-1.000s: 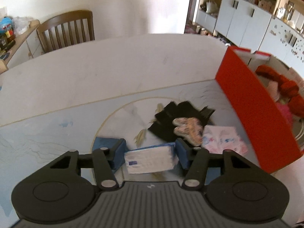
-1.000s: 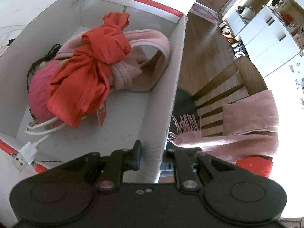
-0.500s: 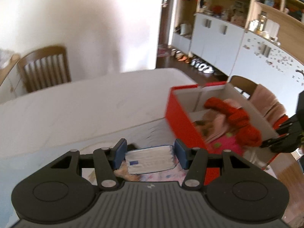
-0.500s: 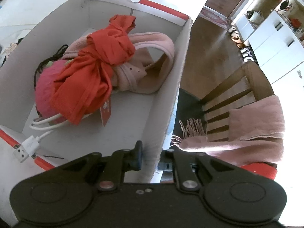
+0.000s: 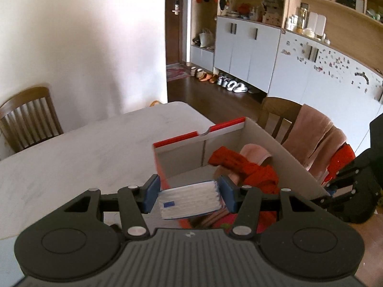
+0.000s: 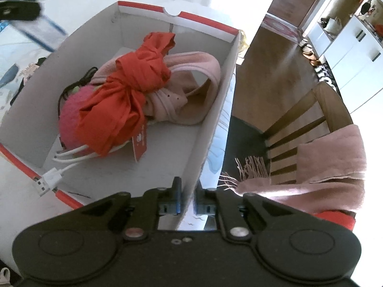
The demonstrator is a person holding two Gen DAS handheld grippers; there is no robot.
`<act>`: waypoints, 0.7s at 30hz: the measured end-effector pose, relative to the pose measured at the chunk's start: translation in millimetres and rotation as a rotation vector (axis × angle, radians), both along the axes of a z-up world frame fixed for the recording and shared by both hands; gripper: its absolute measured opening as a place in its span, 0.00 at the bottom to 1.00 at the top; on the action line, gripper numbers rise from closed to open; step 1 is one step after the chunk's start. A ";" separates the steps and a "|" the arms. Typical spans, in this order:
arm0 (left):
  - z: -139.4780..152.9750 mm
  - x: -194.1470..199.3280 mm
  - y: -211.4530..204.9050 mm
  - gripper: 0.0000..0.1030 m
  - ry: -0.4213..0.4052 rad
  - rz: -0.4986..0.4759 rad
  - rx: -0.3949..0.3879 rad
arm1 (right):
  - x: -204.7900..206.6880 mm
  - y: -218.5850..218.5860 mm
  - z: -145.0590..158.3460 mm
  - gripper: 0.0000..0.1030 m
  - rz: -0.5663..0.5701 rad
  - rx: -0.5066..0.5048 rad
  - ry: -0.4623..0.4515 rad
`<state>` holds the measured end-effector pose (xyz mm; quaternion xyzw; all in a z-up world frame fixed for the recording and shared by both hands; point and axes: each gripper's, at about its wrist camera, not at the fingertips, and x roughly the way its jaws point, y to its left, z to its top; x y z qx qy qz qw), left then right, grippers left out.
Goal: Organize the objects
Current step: 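Carry the blue tissue pack with the left gripper into the box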
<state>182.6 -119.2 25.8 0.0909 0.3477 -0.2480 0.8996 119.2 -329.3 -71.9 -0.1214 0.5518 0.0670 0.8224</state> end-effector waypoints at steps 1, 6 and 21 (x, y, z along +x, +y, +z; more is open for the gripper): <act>-1.0 2.1 -6.5 0.52 -0.002 -0.007 0.004 | -0.3 -0.6 0.2 0.07 0.003 0.005 0.000; -11.9 13.2 -33.4 0.52 0.001 -0.024 0.035 | -2.8 -4.3 2.1 0.07 0.011 0.021 -0.003; -51.9 32.6 -78.0 0.52 0.069 -0.042 0.144 | -4.2 -9.5 1.5 0.07 0.017 0.031 -0.008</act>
